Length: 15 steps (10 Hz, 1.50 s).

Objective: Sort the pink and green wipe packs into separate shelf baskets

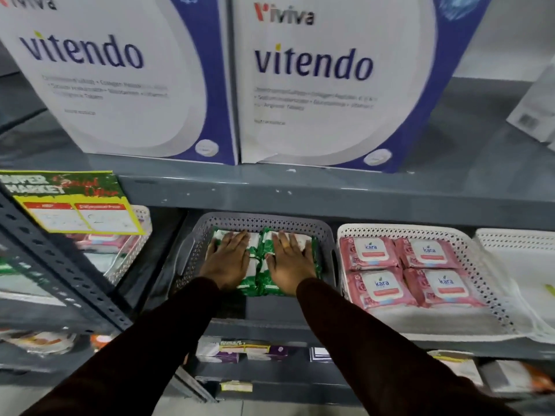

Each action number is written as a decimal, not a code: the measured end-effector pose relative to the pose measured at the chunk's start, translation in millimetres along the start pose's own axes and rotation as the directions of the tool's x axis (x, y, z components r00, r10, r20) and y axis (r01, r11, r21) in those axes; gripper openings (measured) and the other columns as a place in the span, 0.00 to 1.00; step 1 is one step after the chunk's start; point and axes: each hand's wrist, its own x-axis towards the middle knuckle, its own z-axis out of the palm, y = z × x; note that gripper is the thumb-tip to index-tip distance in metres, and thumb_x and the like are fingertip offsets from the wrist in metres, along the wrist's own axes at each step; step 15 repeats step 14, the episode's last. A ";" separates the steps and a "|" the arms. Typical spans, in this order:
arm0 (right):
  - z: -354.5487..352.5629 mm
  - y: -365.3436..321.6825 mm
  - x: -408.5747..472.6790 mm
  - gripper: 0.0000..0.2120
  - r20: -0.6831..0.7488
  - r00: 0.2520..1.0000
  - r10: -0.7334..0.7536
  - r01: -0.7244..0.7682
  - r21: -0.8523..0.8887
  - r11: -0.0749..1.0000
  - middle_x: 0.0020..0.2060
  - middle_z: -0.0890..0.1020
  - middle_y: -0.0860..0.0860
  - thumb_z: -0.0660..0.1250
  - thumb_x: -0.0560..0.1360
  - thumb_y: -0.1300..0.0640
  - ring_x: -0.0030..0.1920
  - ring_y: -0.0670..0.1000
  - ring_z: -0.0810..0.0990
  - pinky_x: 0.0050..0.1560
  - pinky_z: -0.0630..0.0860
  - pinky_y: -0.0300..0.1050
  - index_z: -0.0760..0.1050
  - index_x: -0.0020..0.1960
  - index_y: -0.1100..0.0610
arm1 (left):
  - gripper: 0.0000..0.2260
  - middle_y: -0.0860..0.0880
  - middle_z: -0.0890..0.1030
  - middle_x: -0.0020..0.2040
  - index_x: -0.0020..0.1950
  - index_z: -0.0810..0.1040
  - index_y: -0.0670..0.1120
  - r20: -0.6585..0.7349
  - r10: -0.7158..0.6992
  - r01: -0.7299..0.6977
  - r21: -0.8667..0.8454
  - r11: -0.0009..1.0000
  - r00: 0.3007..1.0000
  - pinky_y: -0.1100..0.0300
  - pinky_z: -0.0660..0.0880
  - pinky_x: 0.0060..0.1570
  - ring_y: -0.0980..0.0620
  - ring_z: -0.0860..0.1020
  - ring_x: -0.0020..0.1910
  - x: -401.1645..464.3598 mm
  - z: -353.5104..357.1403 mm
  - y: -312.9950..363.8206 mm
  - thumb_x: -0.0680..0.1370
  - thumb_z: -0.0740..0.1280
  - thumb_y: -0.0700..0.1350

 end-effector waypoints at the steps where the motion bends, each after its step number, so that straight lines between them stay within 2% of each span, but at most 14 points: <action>1: -22.6 10.2 -9.4 0.29 0.055 0.998 -0.022 0.011 0.185 0.983 0.81 0.47 0.53 0.45 0.84 0.44 0.80 0.54 0.42 0.77 0.37 0.61 0.46 0.81 0.54 | 0.23 0.49 0.56 0.79 0.78 0.56 0.46 0.059 -0.066 0.064 0.037 0.997 0.996 0.42 0.49 0.74 0.46 0.54 0.77 4.1 -8.9 16.6 0.82 0.51 0.48; 2: -48.4 40.0 -41.4 0.23 -0.271 0.962 -0.031 0.131 0.359 0.924 0.79 0.60 0.56 0.51 0.84 0.52 0.79 0.55 0.55 0.78 0.47 0.48 0.59 0.78 0.56 | 0.18 0.40 0.71 0.70 0.72 0.67 0.42 -0.143 -0.066 0.045 -0.147 0.988 0.988 0.47 0.63 0.69 0.41 0.68 0.69 2.8 -19.3 64.4 0.82 0.55 0.44; 3: -69.3 101.5 -82.8 0.19 -0.499 0.862 0.089 0.147 0.415 0.898 0.74 0.70 0.52 0.54 0.83 0.57 0.76 0.52 0.64 0.78 0.55 0.51 0.69 0.73 0.54 | 0.17 0.40 0.76 0.66 0.68 0.73 0.41 -0.383 0.117 -0.279 -0.400 0.873 0.916 0.51 0.70 0.66 0.42 0.74 0.64 -5.2 -27.7 152.2 0.79 0.59 0.39; 4: -77.8 184.7 -114.9 0.22 -0.501 0.847 0.178 -0.031 0.287 0.957 0.74 0.68 0.51 0.48 0.82 0.53 0.77 0.54 0.61 0.78 0.52 0.54 0.70 0.72 0.55 | 0.19 0.43 0.76 0.67 0.69 0.72 0.43 -0.385 0.275 -0.423 -0.381 0.822 0.881 0.52 0.65 0.70 0.44 0.75 0.63 -12.7 -16.8 246.1 0.78 0.59 0.41; 5: -82.9 257.5 -128.0 0.28 -0.444 0.860 0.252 -0.185 0.189 0.964 0.75 0.68 0.58 0.46 0.78 0.48 0.77 0.60 0.62 0.76 0.55 0.59 0.71 0.71 0.56 | 0.25 0.44 0.61 0.77 0.77 0.60 0.43 -0.290 0.241 -0.329 -0.309 0.892 0.926 0.56 0.33 0.74 0.44 0.59 0.76 -6.1 9.2 304.1 0.80 0.55 0.45; 6: -84.3 297.3 -122.0 0.31 -0.311 0.915 0.256 -0.218 0.150 0.964 0.79 0.59 0.54 0.43 0.78 0.43 0.80 0.55 0.53 0.79 0.45 0.57 0.63 0.77 0.53 | 0.28 0.44 0.40 0.79 0.79 0.45 0.41 -0.070 0.080 -0.096 -0.266 0.959 0.994 0.44 0.38 0.75 0.42 0.38 0.77 17.2 34.5 317.0 0.83 0.49 0.50; 7: -80.9 317.4 -108.4 0.27 -0.180 0.966 0.188 -0.181 0.059 0.982 0.81 0.49 0.51 0.47 0.83 0.47 0.81 0.52 0.44 0.79 0.38 0.54 0.53 0.80 0.52 | 0.28 0.44 0.38 0.79 0.79 0.43 0.41 -0.048 0.082 -0.089 -0.148 0.985 0.995 0.44 0.35 0.75 0.42 0.35 0.77 35.8 46.0 313.3 0.83 0.48 0.51; 9: -71.9 323.3 -101.3 0.34 -0.114 0.989 0.099 -0.106 -0.054 0.993 0.81 0.50 0.53 0.38 0.77 0.40 0.81 0.55 0.46 0.78 0.42 0.62 0.47 0.80 0.53 | 0.27 0.45 0.42 0.80 0.79 0.41 0.43 -0.002 0.425 -0.424 0.025 0.905 0.905 0.56 0.35 0.74 0.48 0.39 0.78 46.8 44.7 319.0 0.84 0.46 0.51; 10: -66.7 322.6 -103.4 0.30 -0.119 0.990 0.081 -0.093 -0.090 0.992 0.81 0.49 0.53 0.42 0.81 0.44 0.81 0.55 0.44 0.78 0.40 0.62 0.45 0.81 0.52 | 0.26 0.45 0.45 0.79 0.79 0.45 0.43 -0.023 0.540 -0.536 0.095 0.839 0.842 0.57 0.30 0.71 0.50 0.41 0.78 45.3 45.2 328.7 0.84 0.48 0.51; 11: -62.4 326.5 -101.7 0.30 -0.149 0.986 0.072 -0.090 -0.117 0.989 0.81 0.49 0.52 0.42 0.81 0.44 0.81 0.55 0.44 0.78 0.40 0.62 0.45 0.81 0.52 | 0.29 0.46 0.51 0.79 0.79 0.49 0.44 -0.027 0.513 -0.498 0.195 0.845 0.858 0.48 0.42 0.76 0.49 0.49 0.78 47.2 44.1 334.0 0.82 0.43 0.58; 12: -66.1 327.7 -101.3 0.34 -0.116 0.991 0.073 -0.087 -0.115 0.990 0.81 0.47 0.50 0.36 0.77 0.41 0.81 0.53 0.42 0.78 0.39 0.61 0.44 0.81 0.52 | 0.32 0.42 0.67 0.75 0.76 0.62 0.41 -0.022 0.308 -0.298 0.200 0.933 0.951 0.43 0.57 0.73 0.44 0.64 0.74 40.5 41.9 338.3 0.80 0.47 0.62; 13: -74.1 323.8 -104.0 0.43 -0.154 0.985 0.075 -0.085 -0.056 0.995 0.81 0.45 0.52 0.29 0.68 0.39 0.80 0.52 0.39 0.75 0.29 0.56 0.43 0.81 0.53 | 0.39 0.40 0.56 0.78 0.78 0.53 0.39 -0.055 0.097 -0.093 0.060 0.994 0.994 0.46 0.44 0.76 0.41 0.54 0.77 24.7 30.5 339.2 0.78 0.35 0.65; 14: -73.3 308.1 -137.1 0.36 -0.354 0.935 0.020 -0.019 0.006 1.000 0.80 0.45 0.51 0.34 0.75 0.42 0.79 0.51 0.36 0.71 0.21 0.42 0.45 0.81 0.52 | 0.37 0.45 0.42 0.79 0.79 0.41 0.43 -0.119 0.173 -0.180 -0.054 0.982 0.978 0.48 0.42 0.77 0.48 0.39 0.78 -14.6 14.2 347.5 0.77 0.32 0.65; 15: -73.3 308.1 -137.1 0.36 -0.354 0.935 0.020 -0.019 0.006 1.000 0.80 0.45 0.51 0.34 0.75 0.42 0.79 0.51 0.36 0.71 0.21 0.42 0.45 0.81 0.52 | 0.37 0.45 0.42 0.79 0.79 0.41 0.43 -0.119 0.173 -0.180 -0.054 0.982 0.978 0.48 0.42 0.77 0.48 0.39 0.78 -14.6 14.2 347.5 0.77 0.32 0.65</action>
